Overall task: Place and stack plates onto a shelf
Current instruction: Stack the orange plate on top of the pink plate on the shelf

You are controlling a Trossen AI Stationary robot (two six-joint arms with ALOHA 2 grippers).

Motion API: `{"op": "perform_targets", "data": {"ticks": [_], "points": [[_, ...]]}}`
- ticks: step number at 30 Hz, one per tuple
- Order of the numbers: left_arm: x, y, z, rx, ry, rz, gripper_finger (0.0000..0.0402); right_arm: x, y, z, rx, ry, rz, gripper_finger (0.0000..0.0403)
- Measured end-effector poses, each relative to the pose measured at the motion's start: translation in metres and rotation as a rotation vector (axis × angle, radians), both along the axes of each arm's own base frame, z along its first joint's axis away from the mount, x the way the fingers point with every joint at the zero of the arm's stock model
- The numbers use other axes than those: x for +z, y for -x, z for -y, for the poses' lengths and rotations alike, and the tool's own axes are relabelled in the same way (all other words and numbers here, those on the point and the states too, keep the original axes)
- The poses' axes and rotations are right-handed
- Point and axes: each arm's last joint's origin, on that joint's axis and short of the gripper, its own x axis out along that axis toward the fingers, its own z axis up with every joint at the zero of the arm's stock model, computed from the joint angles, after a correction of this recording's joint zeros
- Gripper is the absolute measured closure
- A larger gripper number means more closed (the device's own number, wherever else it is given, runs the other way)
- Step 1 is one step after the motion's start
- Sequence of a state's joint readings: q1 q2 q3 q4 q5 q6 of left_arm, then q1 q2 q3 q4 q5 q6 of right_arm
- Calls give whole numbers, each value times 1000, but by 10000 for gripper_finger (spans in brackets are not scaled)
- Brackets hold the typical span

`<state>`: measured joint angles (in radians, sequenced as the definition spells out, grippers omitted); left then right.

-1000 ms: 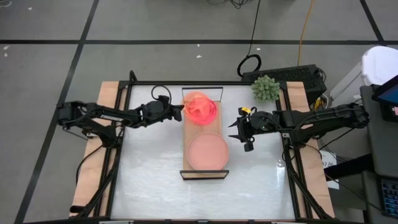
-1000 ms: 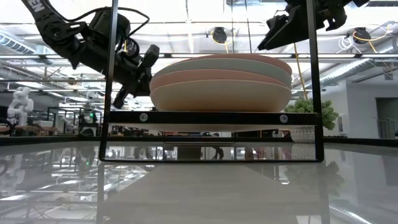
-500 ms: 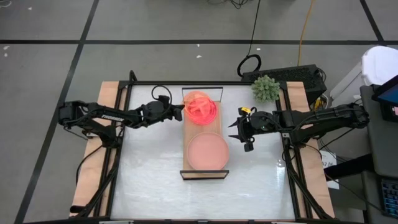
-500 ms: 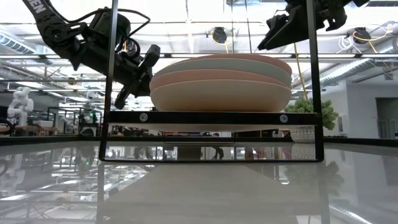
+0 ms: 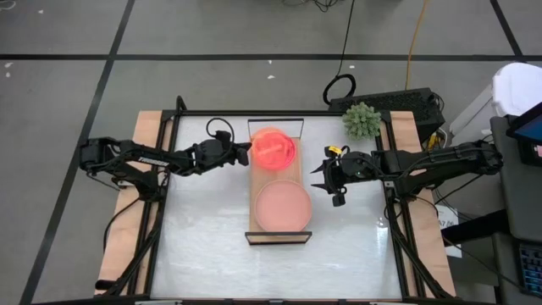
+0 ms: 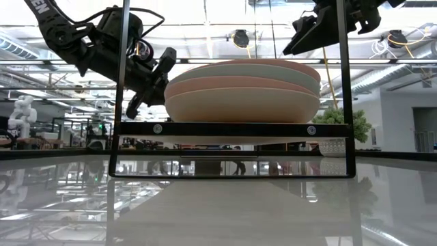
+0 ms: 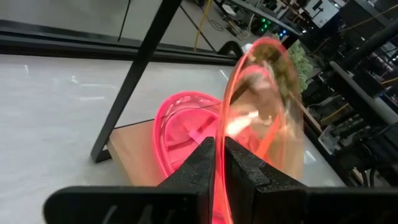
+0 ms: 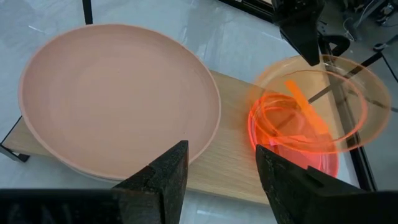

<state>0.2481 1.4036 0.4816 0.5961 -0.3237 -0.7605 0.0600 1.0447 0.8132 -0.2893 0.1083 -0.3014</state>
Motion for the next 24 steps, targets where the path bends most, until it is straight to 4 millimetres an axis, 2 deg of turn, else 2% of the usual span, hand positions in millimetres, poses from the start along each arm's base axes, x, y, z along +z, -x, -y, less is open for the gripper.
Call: {"op": "perform_targets", "data": {"ticks": [24], "points": [[3, 2, -6, 107, -32, 18, 369, 2, -2, 0, 18, 26, 28, 234]]}}
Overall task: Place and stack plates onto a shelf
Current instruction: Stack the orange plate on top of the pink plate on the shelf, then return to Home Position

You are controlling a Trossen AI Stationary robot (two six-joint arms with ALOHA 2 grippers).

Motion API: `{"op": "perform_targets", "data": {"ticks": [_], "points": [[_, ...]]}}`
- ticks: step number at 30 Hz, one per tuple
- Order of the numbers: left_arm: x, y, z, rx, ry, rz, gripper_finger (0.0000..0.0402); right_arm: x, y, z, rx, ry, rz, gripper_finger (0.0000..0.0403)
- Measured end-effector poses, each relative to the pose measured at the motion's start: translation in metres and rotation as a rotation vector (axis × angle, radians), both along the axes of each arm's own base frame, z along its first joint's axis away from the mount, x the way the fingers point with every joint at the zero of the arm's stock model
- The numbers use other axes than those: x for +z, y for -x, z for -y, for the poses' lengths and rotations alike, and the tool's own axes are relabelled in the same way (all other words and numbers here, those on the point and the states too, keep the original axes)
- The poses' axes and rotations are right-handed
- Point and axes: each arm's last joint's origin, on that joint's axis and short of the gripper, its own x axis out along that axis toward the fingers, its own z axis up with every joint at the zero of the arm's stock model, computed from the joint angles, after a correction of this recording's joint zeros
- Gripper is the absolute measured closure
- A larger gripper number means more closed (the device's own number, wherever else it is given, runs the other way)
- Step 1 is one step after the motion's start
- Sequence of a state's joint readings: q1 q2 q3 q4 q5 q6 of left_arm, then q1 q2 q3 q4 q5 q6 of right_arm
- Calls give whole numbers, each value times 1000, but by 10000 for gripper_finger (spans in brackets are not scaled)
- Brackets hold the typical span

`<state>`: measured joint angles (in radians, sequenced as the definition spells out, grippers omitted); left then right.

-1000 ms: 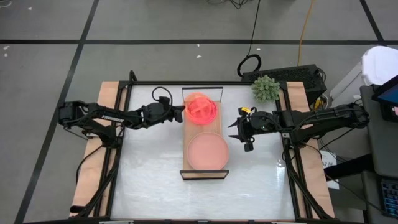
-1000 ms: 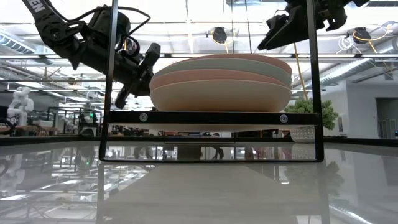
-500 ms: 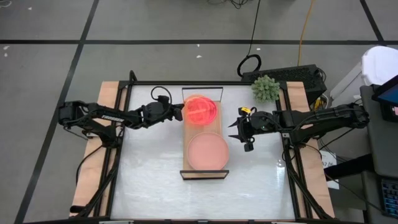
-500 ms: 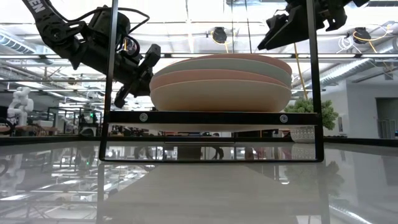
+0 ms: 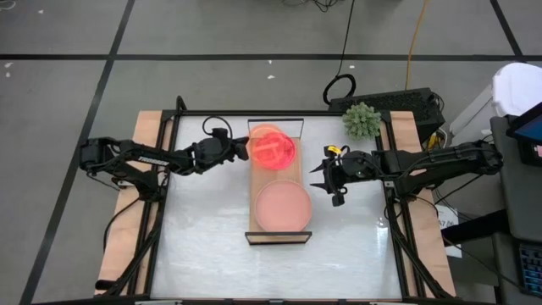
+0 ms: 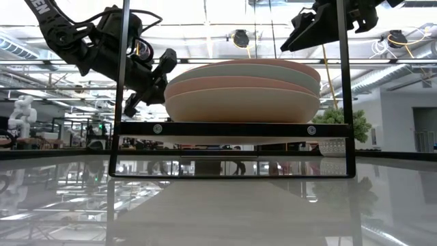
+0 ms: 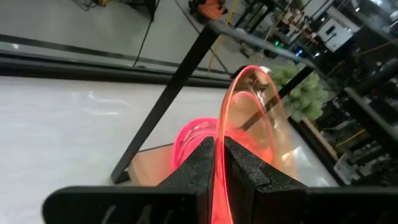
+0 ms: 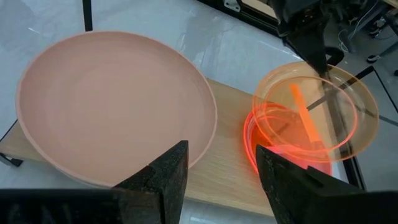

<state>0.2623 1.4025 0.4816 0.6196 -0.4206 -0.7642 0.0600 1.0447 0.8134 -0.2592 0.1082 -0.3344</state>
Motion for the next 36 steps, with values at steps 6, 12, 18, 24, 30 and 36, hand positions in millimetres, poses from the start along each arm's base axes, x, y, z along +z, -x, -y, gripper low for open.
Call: {"op": "perform_targets", "data": {"ticks": [6, 12, 18, 24, 30, 36], "points": [[3, -1, 0, -1, -10, 31, 369, 0, 0, 0, 2, 3, 0, 234], [-2, -4, -1, -1, -12, 37, 369, 0, 0, 0, 4, 8, 0, 234], [-18, -19, -5, -2, 6, -12, 369, 0, 0, 0, 8, 13, 2, 234], [-13, -41, -11, -22, -19, -3, 369, 0, 0, 0, 8, 15, -5, 234], [-14, -46, -11, -32, -34, -14, 369, -1, 1, 0, -5, -13, -17, 234], [-8, -47, -2, -113, -83, -43, 369, -3, 2, 0, -20, -37, -35, 234]]}}
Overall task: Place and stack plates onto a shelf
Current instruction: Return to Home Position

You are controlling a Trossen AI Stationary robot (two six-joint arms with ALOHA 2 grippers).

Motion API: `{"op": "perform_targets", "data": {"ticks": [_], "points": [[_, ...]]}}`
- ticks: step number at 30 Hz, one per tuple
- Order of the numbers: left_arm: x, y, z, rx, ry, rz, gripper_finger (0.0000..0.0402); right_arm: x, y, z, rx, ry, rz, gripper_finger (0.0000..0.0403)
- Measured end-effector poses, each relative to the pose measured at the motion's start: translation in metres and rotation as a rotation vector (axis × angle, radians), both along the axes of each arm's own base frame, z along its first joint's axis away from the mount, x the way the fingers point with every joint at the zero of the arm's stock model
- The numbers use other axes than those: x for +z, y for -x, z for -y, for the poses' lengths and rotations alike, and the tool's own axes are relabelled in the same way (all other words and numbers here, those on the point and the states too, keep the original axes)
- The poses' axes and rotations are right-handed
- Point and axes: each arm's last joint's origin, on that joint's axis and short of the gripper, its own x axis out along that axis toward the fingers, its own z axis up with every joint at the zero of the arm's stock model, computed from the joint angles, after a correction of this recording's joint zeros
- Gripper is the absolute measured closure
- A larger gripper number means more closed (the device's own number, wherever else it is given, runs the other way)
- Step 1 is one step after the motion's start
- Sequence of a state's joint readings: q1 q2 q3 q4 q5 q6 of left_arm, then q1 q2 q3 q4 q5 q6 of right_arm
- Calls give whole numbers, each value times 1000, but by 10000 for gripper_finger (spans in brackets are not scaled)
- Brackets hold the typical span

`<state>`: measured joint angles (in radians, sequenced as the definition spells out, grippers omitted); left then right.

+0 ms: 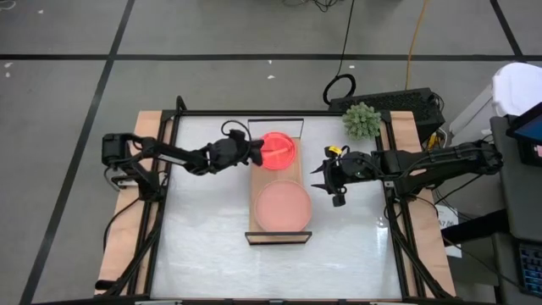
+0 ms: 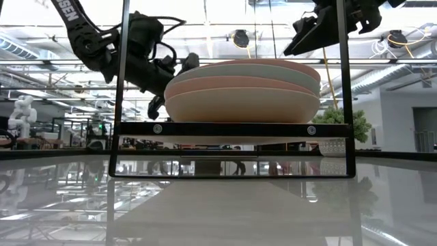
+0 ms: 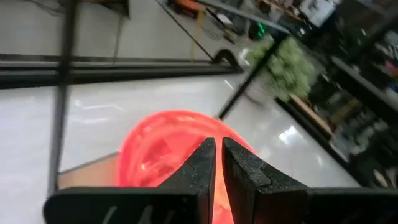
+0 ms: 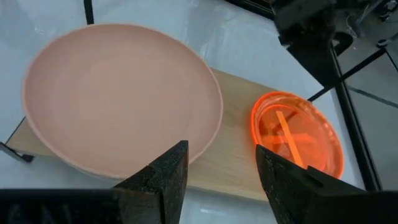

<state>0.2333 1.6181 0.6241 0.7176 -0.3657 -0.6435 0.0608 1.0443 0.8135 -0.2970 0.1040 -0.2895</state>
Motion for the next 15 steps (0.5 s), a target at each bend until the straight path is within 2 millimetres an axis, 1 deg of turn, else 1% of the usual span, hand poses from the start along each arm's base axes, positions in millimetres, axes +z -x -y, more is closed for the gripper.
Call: {"op": "perform_targets", "data": {"ticks": [2, 6, 11, 15], "points": [[4, 1, 5, -52, -14, -16, 369, 0, 0, 0, -12, -17, 1, 234], [21, 9, 14, -165, -50, -61, 369, 1, -1, 0, -42, -54, 21, 234], [48, 28, 24, -306, -170, -146, 370, 5, -3, 0, -47, -69, 70, 235], [64, 47, 36, -431, -309, -250, 386, 7, -4, 0, -45, -69, 90, 250]]}}
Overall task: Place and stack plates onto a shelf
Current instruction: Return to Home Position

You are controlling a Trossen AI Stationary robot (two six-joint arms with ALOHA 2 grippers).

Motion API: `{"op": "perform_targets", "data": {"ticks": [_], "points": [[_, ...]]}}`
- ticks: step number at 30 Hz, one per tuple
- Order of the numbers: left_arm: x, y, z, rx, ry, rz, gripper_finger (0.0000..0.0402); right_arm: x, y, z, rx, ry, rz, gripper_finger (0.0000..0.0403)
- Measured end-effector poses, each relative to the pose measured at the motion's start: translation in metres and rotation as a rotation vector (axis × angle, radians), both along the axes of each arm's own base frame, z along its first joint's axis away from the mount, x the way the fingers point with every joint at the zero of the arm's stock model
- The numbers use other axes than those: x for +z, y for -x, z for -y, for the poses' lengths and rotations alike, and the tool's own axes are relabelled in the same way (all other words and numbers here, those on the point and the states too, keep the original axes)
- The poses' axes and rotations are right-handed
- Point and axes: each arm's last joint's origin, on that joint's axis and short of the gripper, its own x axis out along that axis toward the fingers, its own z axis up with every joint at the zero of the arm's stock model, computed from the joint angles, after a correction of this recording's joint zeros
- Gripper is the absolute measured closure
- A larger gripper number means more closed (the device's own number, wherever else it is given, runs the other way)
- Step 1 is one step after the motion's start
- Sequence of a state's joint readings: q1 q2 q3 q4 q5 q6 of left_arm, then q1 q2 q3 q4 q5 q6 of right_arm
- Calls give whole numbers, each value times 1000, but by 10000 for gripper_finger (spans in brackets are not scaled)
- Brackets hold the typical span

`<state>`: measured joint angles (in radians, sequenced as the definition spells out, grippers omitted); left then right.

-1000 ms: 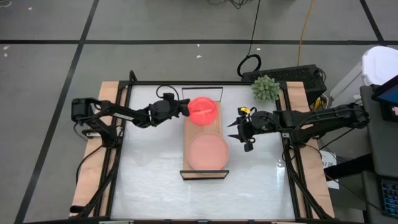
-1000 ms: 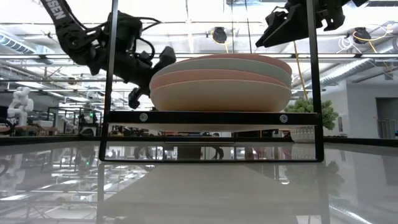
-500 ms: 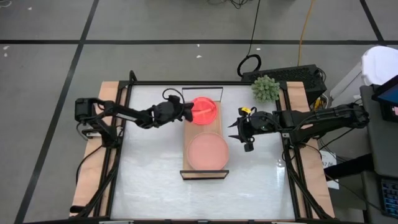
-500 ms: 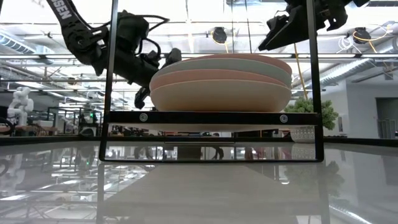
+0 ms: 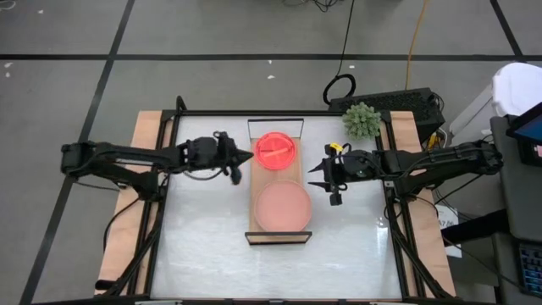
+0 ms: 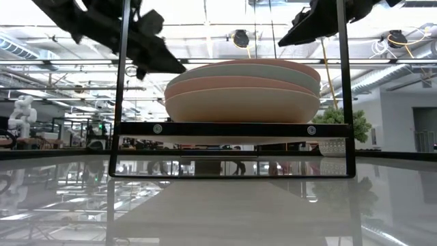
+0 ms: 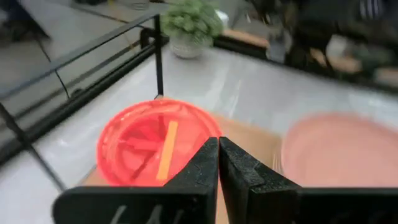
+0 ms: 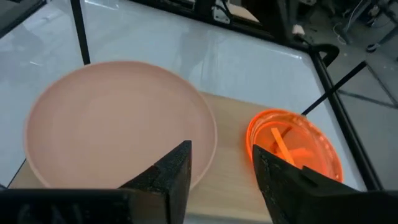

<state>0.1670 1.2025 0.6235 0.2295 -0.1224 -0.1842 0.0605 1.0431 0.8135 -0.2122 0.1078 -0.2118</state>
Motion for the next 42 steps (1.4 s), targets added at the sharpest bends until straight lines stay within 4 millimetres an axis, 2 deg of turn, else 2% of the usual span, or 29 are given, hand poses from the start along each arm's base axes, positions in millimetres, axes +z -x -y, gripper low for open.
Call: {"op": "perform_targets", "data": {"ticks": [2, 7, 10, 14, 18, 25, 32, 36, 42], "points": [[6, 11, 5, -43, -55, -53, 396, 1, -1, 0, 7, 10, 11, 266], [14, 37, 14, -78, -71, -129, 398, 3, 1, 0, 11, 11, 21, 318], [9, 49, 20, -98, -102, -118, 399, 5, 4, 0, 26, -4, 28, 355], [1, 62, 27, -126, -135, -13, 400, 9, 8, -1, 58, -21, 45, 396], [-5, 72, 36, -178, -173, 47, 400, 5, 15, -1, 57, -21, 59, 394], [-16, 80, 45, -195, -219, 45, 400, -18, 32, 1, 51, 27, 135, 401], [-41, 86, 47, -217, -277, 137, 400, -44, 48, 4, 34, 67, 223, 402], [-58, 93, 47, -224, -263, 141, 400, -61, 55, 4, 33, 63, 203, 402], [-72, 100, 46, -225, -255, 167, 401, -79, 64, 4, 31, 59, 261, 403]]}}
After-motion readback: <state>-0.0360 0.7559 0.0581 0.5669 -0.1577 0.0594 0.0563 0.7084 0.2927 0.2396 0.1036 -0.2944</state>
